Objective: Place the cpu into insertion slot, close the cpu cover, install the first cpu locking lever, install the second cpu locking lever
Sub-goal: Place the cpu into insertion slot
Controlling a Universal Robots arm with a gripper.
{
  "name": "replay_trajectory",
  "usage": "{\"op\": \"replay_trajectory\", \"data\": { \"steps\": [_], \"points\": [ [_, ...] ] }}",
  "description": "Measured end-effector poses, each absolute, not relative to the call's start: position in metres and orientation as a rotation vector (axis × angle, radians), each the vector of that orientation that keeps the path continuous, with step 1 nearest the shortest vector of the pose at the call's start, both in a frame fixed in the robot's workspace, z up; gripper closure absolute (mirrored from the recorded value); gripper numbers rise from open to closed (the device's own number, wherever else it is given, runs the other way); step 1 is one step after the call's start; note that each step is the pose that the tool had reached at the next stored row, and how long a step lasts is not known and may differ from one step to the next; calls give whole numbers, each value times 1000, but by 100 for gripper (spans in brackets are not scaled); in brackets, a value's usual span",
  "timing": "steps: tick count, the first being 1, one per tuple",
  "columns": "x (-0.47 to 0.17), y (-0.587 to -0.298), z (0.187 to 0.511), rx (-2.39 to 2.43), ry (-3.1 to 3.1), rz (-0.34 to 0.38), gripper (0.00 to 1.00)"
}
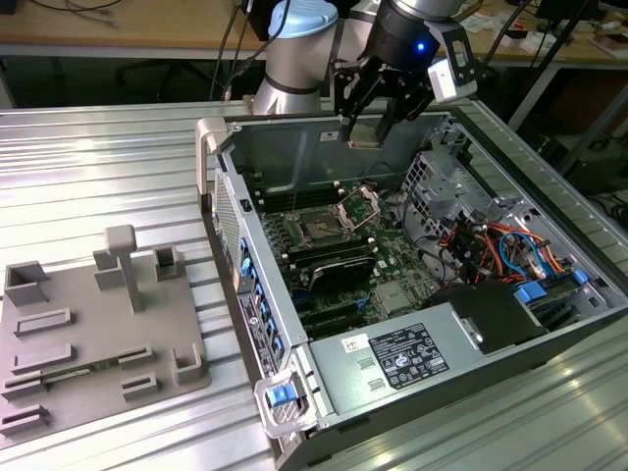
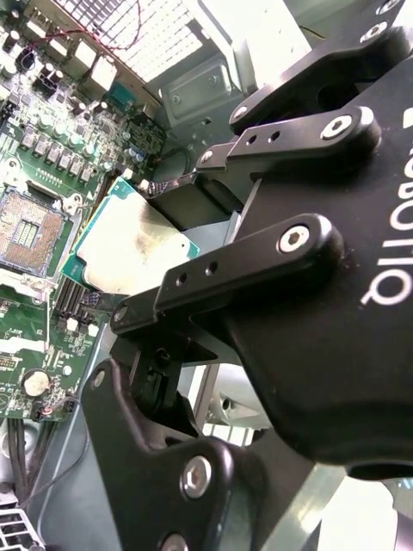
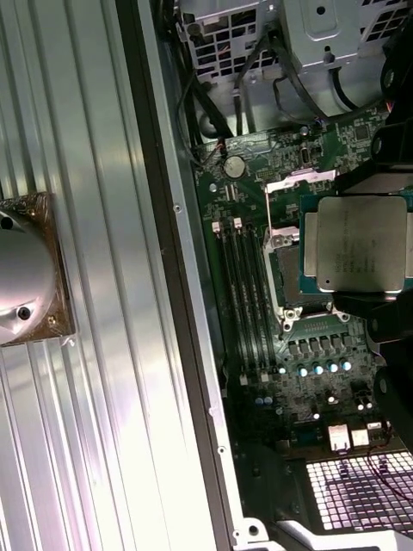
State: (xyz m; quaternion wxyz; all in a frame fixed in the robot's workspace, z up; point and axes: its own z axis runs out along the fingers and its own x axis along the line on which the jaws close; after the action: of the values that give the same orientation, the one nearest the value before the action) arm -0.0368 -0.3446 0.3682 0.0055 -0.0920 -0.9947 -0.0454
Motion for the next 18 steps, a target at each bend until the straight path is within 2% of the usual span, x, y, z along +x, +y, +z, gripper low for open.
{"op": "replay_trajectory", "data": {
  "steps": [18],
  "points": [
    [-37,-345,368,-313,-3112,-142,45]
  ]
}}
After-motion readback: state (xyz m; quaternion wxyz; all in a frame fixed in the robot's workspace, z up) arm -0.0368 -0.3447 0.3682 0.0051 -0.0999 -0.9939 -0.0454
